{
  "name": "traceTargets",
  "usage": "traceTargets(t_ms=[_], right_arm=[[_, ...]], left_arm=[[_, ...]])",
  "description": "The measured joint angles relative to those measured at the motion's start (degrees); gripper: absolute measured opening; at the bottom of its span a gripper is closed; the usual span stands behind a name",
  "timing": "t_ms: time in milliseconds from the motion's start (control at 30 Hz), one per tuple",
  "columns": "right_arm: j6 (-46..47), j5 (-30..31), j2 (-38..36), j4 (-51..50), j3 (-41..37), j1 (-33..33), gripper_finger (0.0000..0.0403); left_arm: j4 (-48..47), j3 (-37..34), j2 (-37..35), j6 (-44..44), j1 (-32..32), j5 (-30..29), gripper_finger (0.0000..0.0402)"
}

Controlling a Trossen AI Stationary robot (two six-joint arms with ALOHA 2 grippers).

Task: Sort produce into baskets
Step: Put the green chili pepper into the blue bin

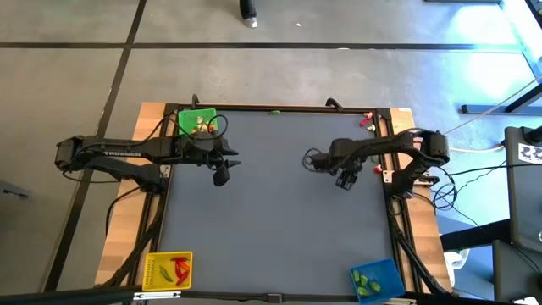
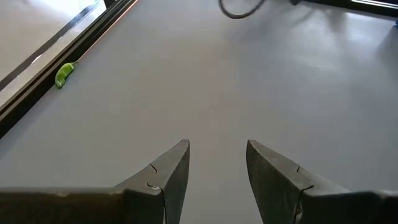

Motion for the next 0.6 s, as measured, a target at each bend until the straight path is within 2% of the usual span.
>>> traceTargets(t_ms=[267, 600], right_arm=[[-6.5, 5.3, 0.0, 5.0, -5.9, -10.3, 0.0248], [-10.5, 7.0, 0.0, 8.1, -6.4, -23.7, 0.0248]], left_arm=[[0.0, 0.0, 0.0, -0.6, 0.0, 0.0, 0.0155], [0.0, 0.0, 0.0, -1.6, 0.2, -0.9, 0.0155]])
